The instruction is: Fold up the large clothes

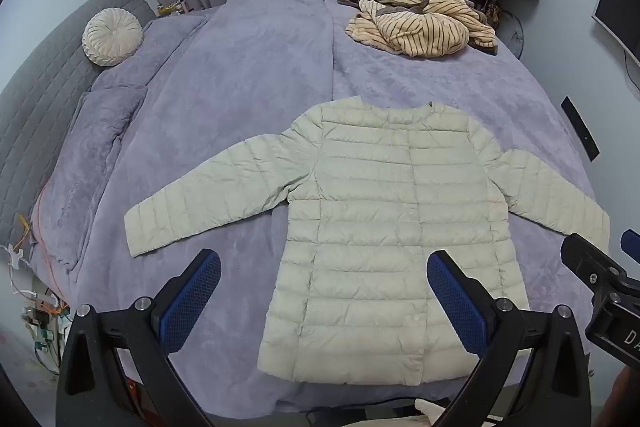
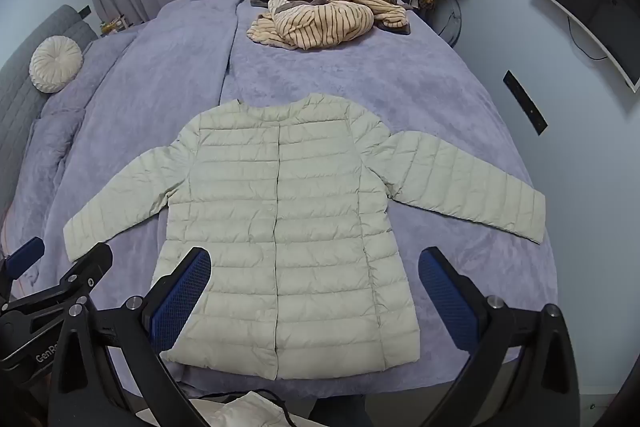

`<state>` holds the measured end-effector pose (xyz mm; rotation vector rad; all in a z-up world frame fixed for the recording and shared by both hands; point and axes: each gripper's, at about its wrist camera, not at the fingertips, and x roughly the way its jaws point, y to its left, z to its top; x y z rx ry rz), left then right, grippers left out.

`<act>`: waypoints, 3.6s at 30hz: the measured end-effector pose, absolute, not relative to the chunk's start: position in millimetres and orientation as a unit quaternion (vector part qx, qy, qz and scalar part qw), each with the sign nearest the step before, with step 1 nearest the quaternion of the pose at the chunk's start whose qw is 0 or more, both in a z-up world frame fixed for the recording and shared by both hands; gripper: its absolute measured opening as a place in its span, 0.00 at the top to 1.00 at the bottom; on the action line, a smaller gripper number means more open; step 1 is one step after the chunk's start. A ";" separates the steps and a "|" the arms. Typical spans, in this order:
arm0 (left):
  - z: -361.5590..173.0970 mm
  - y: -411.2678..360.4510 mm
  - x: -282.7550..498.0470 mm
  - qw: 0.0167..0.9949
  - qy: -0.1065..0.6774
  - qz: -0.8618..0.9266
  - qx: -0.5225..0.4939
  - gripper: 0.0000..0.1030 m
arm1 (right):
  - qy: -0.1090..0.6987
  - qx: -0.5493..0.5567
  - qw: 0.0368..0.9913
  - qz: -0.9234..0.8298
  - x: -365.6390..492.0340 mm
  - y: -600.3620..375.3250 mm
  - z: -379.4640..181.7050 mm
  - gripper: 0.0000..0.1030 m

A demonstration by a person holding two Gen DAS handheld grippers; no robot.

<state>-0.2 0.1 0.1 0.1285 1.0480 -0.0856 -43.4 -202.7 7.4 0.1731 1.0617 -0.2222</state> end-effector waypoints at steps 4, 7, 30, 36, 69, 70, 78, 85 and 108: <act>0.6 -0.3 -0.5 0.862 0.501 -0.040 0.062 0.00 | 0.504 0.082 0.853 -0.106 -43.2 -202.2 7.2 0.00; 1.1 -0.8 -0.8 0.862 0.501 -0.039 0.064 0.00 | 0.505 0.080 0.853 -0.106 -42.7 -200.6 6.9 0.00; -5.8 -4.7 2.9 0.858 0.507 -0.044 0.065 0.00 | 0.505 0.084 0.852 -0.105 -38.4 -196.8 7.0 0.00; -6.4 -5.0 5.4 0.858 0.508 -0.046 0.067 0.00 | 0.505 0.084 0.852 -0.105 -36.4 -196.4 6.0 0.00; -11.8 -4.3 3.4 0.857 0.509 -0.047 0.066 0.00 | 0.507 0.084 0.851 -0.105 -34.6 -190.4 6.4 0.00; -11.6 -4.2 3.6 0.857 0.509 -0.047 0.066 0.00 | 0.508 0.084 0.851 -0.106 -34.5 -190.2 6.3 0.00; -12.4 -3.9 3.4 0.856 0.510 -0.047 0.066 0.00 | 0.508 0.086 0.851 -0.105 -35.1 -189.6 6.3 0.00; -13.9 0.7 -0.6 0.857 0.510 -0.047 0.065 0.00 | 0.508 0.085 0.851 -0.105 -35.6 -189.0 6.5 0.00; -13.3 3.0 -3.8 0.855 0.512 -0.047 0.065 0.00 | 0.508 0.085 0.850 -0.105 -36.1 -187.7 7.6 0.00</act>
